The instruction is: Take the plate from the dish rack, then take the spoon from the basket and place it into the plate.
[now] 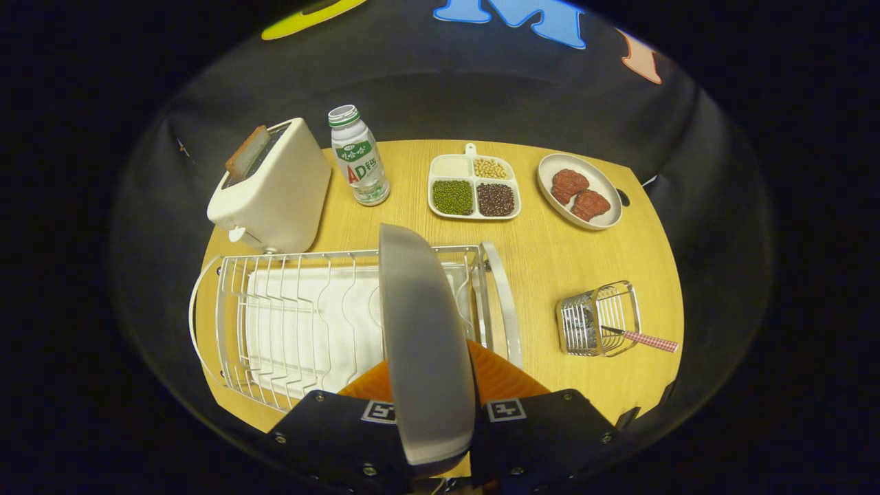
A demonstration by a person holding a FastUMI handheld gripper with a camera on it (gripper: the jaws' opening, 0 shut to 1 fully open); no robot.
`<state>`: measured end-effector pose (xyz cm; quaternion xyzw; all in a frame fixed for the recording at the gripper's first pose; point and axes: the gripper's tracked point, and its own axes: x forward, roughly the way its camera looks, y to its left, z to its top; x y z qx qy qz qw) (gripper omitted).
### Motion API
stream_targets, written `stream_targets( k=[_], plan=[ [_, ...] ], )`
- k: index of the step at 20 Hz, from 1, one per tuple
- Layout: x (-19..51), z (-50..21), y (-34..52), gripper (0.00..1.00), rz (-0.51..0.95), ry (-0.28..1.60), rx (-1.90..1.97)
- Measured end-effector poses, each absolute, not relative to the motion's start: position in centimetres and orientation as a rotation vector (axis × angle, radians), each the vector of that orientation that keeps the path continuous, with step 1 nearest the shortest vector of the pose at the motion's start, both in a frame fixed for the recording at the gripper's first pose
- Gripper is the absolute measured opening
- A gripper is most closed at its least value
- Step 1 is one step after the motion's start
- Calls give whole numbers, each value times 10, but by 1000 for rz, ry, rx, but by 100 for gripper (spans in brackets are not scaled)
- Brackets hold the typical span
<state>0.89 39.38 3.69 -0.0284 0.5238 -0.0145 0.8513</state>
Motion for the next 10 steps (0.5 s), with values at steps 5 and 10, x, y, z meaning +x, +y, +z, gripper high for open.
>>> stream_targets(
  k=[5, 10],
  plan=[
    [10, 79, 388, 30, -5, 1027, -42],
    [-12, 122, 367, 30, 26, 952, -27]
  ],
)
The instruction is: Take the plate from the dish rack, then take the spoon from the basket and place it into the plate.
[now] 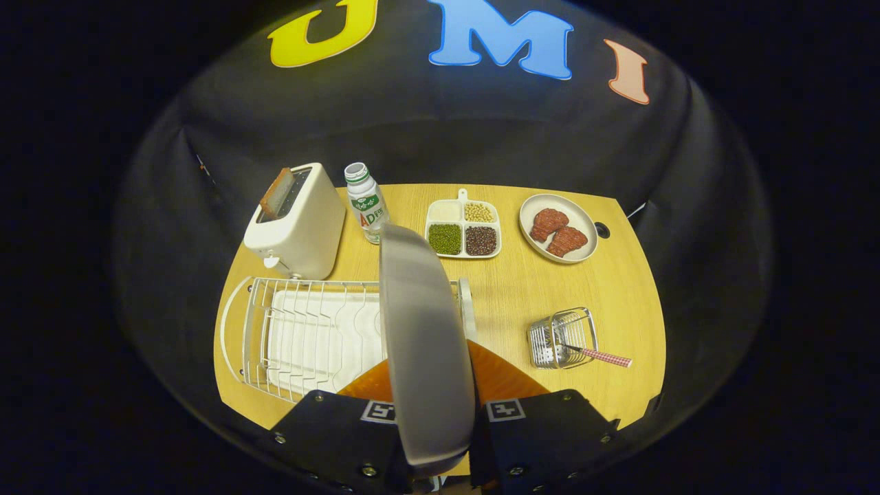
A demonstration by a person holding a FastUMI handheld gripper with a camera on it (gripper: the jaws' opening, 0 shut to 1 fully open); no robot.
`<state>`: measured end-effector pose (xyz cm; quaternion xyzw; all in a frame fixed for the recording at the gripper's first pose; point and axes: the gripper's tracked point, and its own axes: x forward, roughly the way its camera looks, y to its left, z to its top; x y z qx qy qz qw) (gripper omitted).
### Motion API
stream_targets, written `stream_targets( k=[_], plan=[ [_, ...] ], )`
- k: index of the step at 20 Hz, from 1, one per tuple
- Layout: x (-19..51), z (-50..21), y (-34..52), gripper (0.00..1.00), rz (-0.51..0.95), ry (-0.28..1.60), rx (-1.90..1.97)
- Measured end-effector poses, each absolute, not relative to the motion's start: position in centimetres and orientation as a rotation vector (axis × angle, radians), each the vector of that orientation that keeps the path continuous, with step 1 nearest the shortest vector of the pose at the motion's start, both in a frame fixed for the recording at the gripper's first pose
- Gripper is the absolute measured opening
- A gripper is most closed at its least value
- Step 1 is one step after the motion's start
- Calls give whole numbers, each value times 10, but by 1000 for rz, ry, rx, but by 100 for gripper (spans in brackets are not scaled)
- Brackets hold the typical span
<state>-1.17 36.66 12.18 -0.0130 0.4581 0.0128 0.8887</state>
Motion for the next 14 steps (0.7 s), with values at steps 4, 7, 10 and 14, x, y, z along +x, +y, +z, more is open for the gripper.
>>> stream_targets(
  k=[4, 7, 10, 14],
  plan=[
    [-39, 143, 343, 30, 41, 927, 6],
    [-61, 156, 328, 30, 81, 902, 42],
    [-84, 157, 315, 30, 147, 889, 89],
    [-122, 144, 295, 30, 230, 868, 148]
  ],
)
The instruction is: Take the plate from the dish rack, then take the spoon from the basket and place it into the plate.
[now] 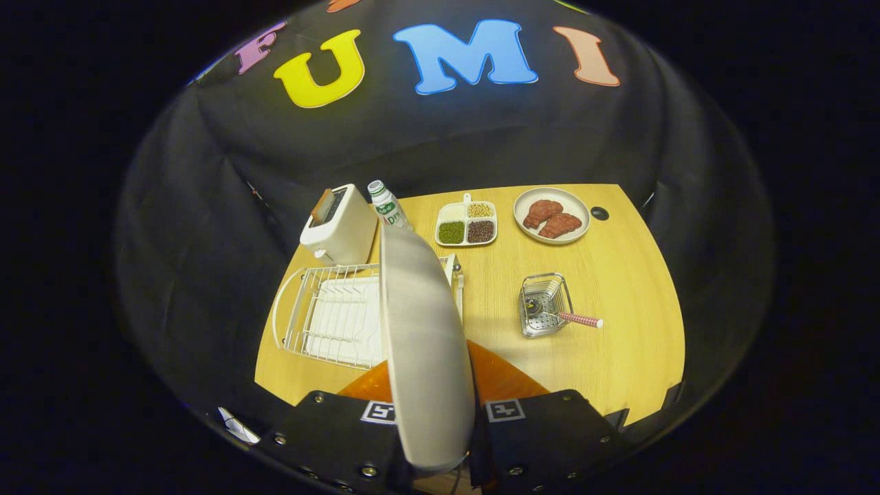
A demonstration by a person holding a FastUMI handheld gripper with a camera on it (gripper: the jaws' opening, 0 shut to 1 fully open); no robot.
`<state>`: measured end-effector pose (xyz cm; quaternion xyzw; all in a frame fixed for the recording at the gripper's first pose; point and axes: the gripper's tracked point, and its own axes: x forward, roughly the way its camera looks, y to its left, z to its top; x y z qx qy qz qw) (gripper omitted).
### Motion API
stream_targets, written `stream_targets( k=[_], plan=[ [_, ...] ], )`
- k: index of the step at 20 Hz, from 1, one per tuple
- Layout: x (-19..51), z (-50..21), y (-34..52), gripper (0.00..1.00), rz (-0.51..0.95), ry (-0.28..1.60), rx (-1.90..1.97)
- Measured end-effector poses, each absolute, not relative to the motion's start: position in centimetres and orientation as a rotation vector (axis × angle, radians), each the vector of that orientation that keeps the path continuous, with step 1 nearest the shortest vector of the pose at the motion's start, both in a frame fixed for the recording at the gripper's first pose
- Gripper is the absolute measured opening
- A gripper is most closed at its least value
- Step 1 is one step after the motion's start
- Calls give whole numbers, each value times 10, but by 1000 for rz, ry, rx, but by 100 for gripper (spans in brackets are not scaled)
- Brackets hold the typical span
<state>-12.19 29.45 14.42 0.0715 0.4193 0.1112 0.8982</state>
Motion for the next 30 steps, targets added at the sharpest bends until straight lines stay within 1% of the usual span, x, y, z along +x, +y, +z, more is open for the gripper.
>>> stream_targets(
  k=[6, 12, 16, 23, 29, 30],
  plan=[
    [-171, 92, 266, 30, 270, 901, 227],
    [-195, 39, 258, 30, 296, 973, 376],
    [-200, -4, 252, 30, 296, 1016, 404],
    [-204, -59, 263, 30, 379, 1092, 522],
    [-197, -95, 259, 30, 446, 1112, 597],
    [-196, -93, 256, 33, 445, 1104, 620]
  ],
)
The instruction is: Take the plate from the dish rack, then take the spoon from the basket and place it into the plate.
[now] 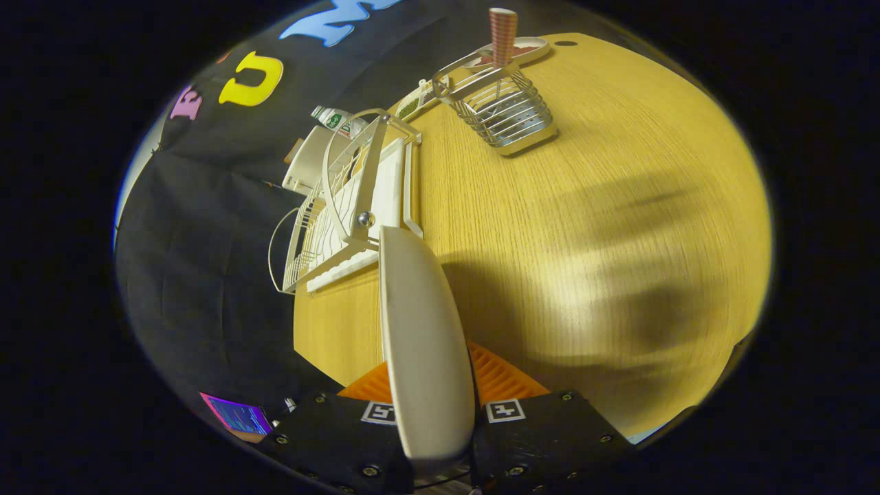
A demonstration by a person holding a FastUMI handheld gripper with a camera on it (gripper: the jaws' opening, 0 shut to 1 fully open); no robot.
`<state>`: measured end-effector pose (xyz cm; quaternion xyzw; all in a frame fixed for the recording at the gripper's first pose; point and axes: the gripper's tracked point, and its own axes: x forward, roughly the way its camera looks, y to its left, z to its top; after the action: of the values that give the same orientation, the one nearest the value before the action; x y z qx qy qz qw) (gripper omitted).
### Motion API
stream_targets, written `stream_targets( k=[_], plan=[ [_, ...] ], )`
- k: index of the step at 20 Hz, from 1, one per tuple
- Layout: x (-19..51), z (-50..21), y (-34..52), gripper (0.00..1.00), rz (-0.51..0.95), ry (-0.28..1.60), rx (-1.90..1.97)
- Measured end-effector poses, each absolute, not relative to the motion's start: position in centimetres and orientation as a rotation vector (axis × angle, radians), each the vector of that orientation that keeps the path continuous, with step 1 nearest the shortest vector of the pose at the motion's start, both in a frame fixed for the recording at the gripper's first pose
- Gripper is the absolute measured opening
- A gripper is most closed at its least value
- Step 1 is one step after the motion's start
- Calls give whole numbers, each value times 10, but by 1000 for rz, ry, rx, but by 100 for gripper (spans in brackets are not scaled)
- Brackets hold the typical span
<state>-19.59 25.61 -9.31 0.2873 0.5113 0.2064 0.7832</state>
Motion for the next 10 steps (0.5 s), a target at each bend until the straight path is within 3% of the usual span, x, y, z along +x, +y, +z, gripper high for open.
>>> stream_targets(
  k=[4, 6, 7, 10],
  plan=[
    [-188, -105, 225, 48, 395, 1070, 483],
    [-181, -102, 199, 62, 349, 1006, 390],
    [-177, -97, 184, 75, 320, 970, 353],
    [-165, -56, 144, 81, 256, 793, 289]
  ],
)
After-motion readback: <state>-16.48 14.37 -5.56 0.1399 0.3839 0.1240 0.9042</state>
